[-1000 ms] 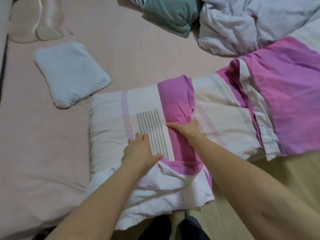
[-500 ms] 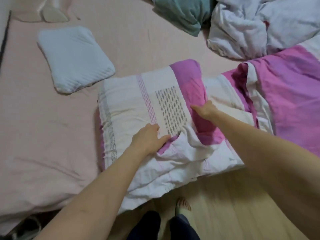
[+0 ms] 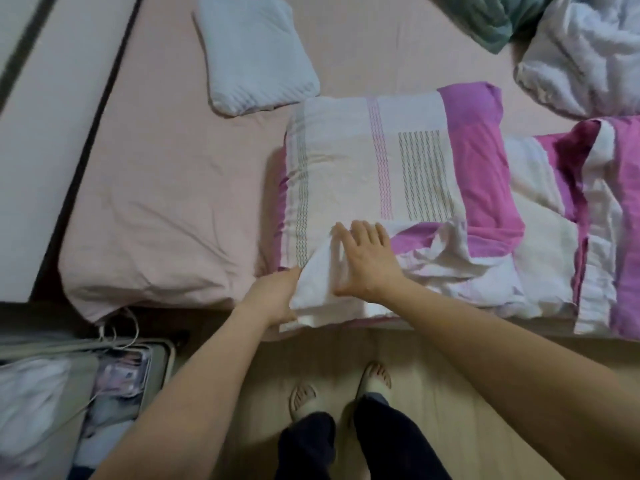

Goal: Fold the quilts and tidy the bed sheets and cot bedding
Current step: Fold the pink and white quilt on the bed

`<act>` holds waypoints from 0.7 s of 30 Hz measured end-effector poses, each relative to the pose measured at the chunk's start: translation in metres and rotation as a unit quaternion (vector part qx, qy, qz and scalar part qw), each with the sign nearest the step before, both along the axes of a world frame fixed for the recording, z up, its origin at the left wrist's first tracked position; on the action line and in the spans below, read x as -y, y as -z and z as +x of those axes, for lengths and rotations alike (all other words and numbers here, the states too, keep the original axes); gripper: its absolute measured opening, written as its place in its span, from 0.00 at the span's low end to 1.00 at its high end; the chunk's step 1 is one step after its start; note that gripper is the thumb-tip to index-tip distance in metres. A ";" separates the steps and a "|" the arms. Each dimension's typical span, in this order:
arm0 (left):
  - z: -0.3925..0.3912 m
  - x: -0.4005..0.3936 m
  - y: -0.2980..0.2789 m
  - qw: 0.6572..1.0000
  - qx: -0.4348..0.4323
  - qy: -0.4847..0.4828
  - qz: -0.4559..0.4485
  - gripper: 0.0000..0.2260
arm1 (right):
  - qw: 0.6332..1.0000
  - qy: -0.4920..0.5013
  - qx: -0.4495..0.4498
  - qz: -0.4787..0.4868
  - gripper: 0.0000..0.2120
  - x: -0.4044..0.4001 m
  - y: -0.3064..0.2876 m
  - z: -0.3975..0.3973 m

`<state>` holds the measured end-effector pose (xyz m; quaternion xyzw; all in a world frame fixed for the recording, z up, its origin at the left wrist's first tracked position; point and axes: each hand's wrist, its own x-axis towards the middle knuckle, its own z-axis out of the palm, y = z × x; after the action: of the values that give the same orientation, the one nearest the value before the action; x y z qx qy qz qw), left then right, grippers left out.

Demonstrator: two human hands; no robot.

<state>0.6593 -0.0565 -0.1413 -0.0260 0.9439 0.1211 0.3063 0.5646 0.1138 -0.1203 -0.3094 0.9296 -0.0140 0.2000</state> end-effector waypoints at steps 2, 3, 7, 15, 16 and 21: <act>0.006 -0.001 0.005 0.998 -0.060 -0.025 -0.011 0.19 | 0.999 -0.024 -0.036 -0.007 0.27 0.019 0.002 -0.001; 0.014 0.001 0.006 0.993 -0.103 -0.062 -0.015 0.17 | 0.997 -0.054 -0.051 -0.027 0.19 0.027 0.001 0.003; 0.063 0.003 0.008 0.930 -0.255 -0.258 0.059 0.15 | 0.962 -0.190 -0.115 -0.156 0.14 0.033 -0.001 0.043; 0.070 0.011 -0.004 0.977 0.170 -0.122 0.040 0.13 | 0.961 -0.272 -0.025 0.035 0.16 0.004 0.010 0.062; 0.063 0.012 -0.001 0.988 0.051 -0.141 0.028 0.19 | 0.969 -0.235 -0.072 0.006 0.24 -0.001 0.013 0.059; 0.029 -0.009 -0.006 0.929 0.283 -0.133 0.196 0.42 | 0.965 -0.087 0.155 0.195 0.33 -0.054 0.022 0.074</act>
<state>0.6879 -0.0471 -0.1352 -0.1243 0.7631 0.3313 0.5408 0.6386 0.1681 -0.1425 -0.3382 0.8414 0.1376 0.3983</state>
